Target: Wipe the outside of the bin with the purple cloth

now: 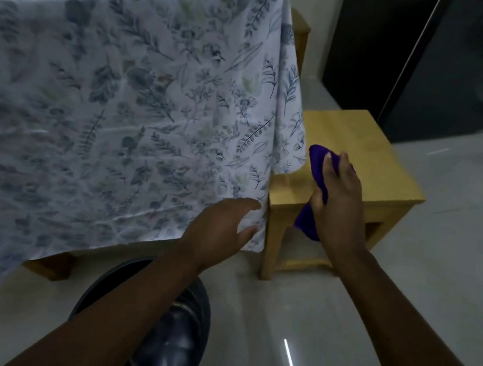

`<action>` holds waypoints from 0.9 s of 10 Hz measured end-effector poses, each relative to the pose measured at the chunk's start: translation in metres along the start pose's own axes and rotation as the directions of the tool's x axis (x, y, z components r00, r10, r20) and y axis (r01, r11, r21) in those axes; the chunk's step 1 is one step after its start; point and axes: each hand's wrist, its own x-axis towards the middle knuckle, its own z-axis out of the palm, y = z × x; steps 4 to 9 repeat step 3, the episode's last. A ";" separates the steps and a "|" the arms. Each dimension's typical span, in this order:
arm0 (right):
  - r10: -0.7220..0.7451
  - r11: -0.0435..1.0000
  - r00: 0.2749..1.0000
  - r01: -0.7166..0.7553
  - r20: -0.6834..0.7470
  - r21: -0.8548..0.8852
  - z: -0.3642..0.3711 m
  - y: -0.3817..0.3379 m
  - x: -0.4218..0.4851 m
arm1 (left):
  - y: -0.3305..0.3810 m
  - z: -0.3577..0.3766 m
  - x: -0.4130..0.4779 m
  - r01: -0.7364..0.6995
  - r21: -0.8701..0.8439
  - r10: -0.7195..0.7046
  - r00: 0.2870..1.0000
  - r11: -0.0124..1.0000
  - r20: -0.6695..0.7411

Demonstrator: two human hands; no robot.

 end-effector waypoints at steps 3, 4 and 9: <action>0.120 0.972 0.822 0.018 0.557 -0.235 -0.026 -0.005 0.036 | 0.019 -0.067 0.023 -0.018 -0.034 0.019 1.000 0.999 0.023; 0.120 0.972 0.822 0.018 0.557 -0.235 -0.026 -0.005 0.036 | 0.019 -0.067 0.023 -0.018 -0.034 0.019 1.000 0.999 0.023; 0.120 0.972 0.822 0.018 0.557 -0.235 -0.026 -0.005 0.036 | 0.019 -0.067 0.023 -0.018 -0.034 0.019 1.000 0.999 0.023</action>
